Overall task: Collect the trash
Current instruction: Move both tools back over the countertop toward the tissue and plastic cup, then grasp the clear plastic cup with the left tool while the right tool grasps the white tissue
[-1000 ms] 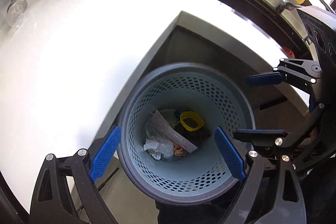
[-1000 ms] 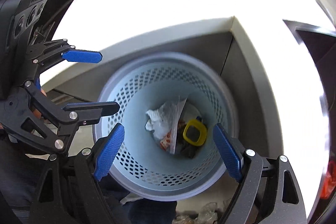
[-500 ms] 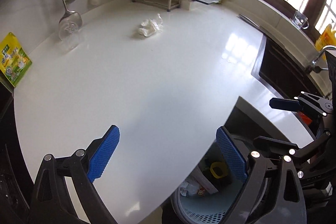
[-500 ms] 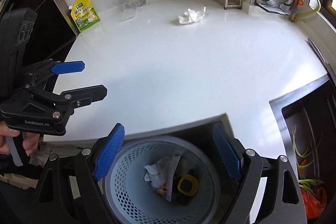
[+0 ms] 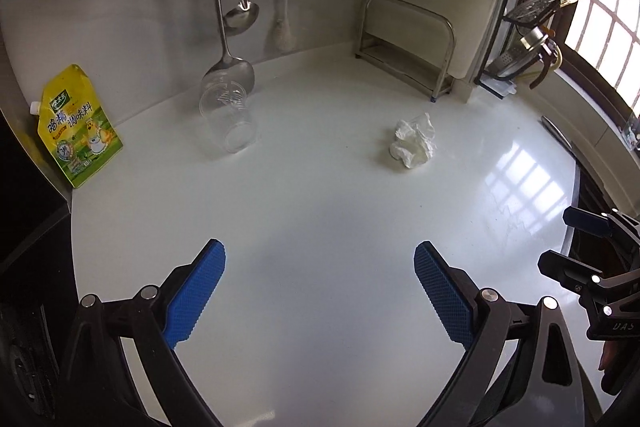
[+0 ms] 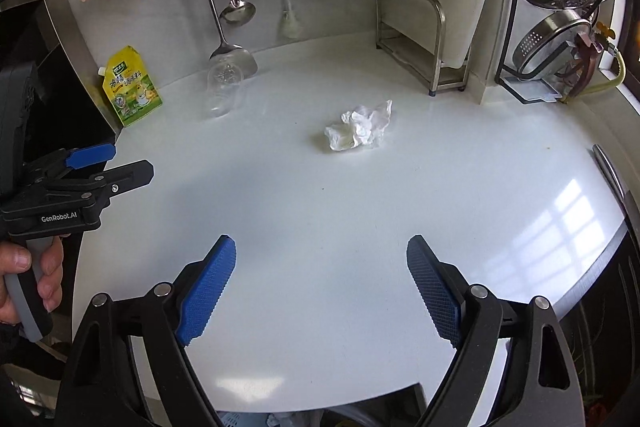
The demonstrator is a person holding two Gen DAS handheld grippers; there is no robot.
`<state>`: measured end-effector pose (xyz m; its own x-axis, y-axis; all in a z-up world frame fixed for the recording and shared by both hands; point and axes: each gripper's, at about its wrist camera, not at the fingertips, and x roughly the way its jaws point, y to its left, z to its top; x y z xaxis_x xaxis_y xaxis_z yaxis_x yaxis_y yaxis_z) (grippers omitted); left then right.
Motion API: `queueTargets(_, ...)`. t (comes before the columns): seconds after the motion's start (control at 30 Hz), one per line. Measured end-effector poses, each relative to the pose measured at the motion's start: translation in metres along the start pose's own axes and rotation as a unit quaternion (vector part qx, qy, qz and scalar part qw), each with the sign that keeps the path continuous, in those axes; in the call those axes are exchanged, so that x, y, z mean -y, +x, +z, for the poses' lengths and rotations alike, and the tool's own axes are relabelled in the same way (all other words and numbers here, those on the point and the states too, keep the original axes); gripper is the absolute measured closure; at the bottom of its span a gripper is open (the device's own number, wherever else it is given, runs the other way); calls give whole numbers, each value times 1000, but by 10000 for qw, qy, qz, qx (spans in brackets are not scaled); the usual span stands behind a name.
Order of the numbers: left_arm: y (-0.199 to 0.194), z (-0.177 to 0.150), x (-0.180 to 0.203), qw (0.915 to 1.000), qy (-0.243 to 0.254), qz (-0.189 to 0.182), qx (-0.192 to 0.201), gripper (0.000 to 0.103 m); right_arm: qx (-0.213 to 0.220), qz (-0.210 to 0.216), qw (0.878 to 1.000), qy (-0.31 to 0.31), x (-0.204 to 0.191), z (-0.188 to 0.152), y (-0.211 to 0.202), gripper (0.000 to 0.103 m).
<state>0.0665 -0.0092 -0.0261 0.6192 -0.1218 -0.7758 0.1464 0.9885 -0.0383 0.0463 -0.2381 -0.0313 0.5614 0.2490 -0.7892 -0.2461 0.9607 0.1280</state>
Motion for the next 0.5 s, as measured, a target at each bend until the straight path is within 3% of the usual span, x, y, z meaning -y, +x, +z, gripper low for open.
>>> queueTargets(0.5, 97, 79, -76, 9958, -754, 454, -241, 7, -139, -357, 9988, 305, 21, 73, 92, 20)
